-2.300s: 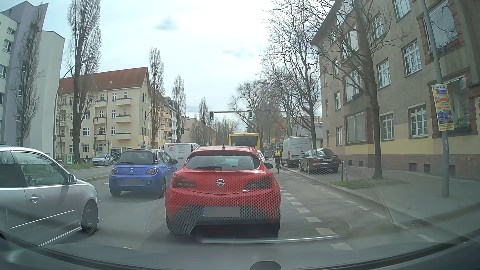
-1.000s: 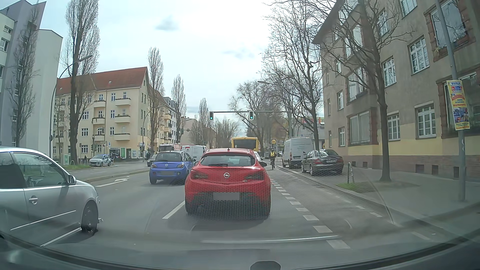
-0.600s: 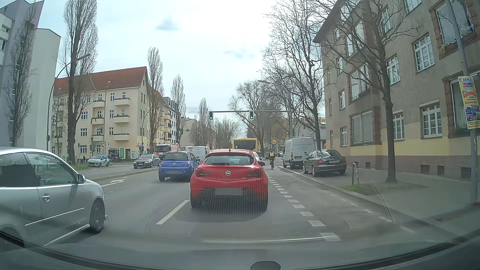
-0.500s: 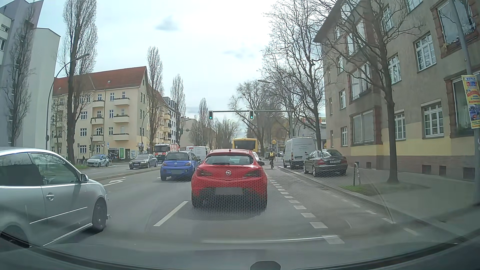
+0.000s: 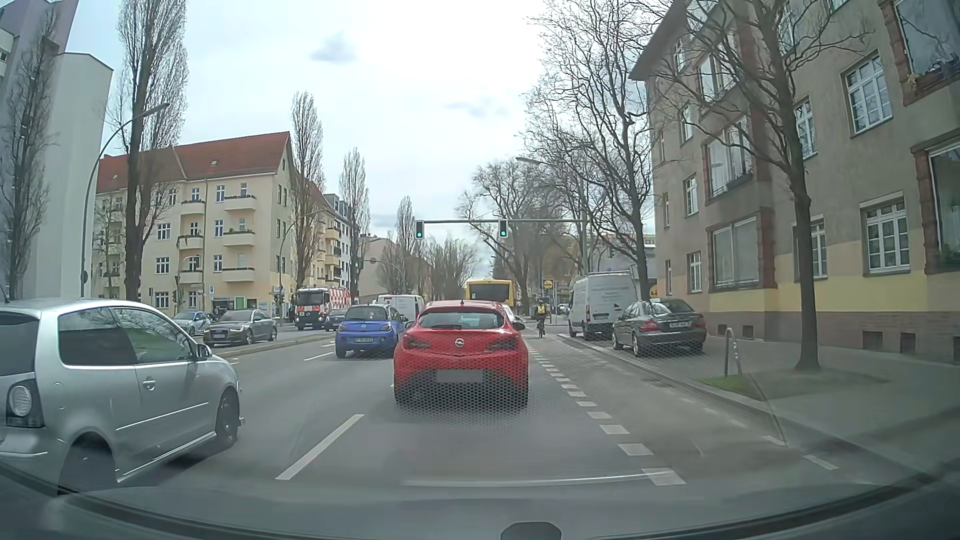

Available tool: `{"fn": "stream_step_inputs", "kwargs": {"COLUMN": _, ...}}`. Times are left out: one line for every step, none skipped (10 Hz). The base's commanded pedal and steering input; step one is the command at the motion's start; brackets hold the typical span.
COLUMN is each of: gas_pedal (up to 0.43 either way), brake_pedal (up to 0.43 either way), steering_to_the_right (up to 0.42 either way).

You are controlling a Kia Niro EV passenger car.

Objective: Follow the waypoints while adhering to traffic rules and regulations

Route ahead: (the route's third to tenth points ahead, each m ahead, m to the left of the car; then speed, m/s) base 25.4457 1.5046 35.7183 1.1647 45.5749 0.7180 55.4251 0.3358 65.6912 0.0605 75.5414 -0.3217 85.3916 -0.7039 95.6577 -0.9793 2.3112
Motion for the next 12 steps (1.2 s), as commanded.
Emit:
{"fn": "stream_step_inputs", "kwargs": {"gas_pedal": 0.228, "brake_pedal": 0.000, "steering_to_the_right": 0.014}}
{"fn": "stream_step_inputs", "kwargs": {"gas_pedal": 0.248, "brake_pedal": 0.000, "steering_to_the_right": 0.014}}
{"fn": "stream_step_inputs", "kwargs": {"gas_pedal": 0.260, "brake_pedal": 0.000, "steering_to_the_right": 0.014}}
{"fn": "stream_step_inputs", "kwargs": {"gas_pedal": 0.268, "brake_pedal": 0.000, "steering_to_the_right": 0.013}}
{"fn": "stream_step_inputs", "kwargs": {"gas_pedal": 0.268, "brake_pedal": 0.000, "steering_to_the_right": 0.012}}
{"fn": "stream_step_inputs", "kwargs": {"gas_pedal": 0.280, "brake_pedal": 0.000, "steering_to_the_right": 0.011}}
{"fn": "stream_step_inputs", "kwargs": {"gas_pedal": 0.287, "brake_pedal": 0.000, "steering_to_the_right": 0.010}}
{"fn": "stream_step_inputs", "kwargs": {"gas_pedal": 0.287, "brake_pedal": 0.000, "steering_to_the_right": 0.006}}
{"fn": "stream_step_inputs", "kwargs": {"gas_pedal": 0.299, "brake_pedal": 0.000, "steering_to_the_right": 0.005}}
{"fn": "stream_step_inputs", "kwargs": {"gas_pedal": 0.299, "brake_pedal": 0.000, "steering_to_the_right": 0.005}}
{"fn": "stream_step_inputs", "kwargs": {"gas_pedal": 0.299, "brake_pedal": 0.000, "steering_to_the_right": 0.004}}
{"fn": "stream_step_inputs", "kwargs": {"gas_pedal": 0.299, "brake_pedal": 0.000, "steering_to_the_right": 0.004}}
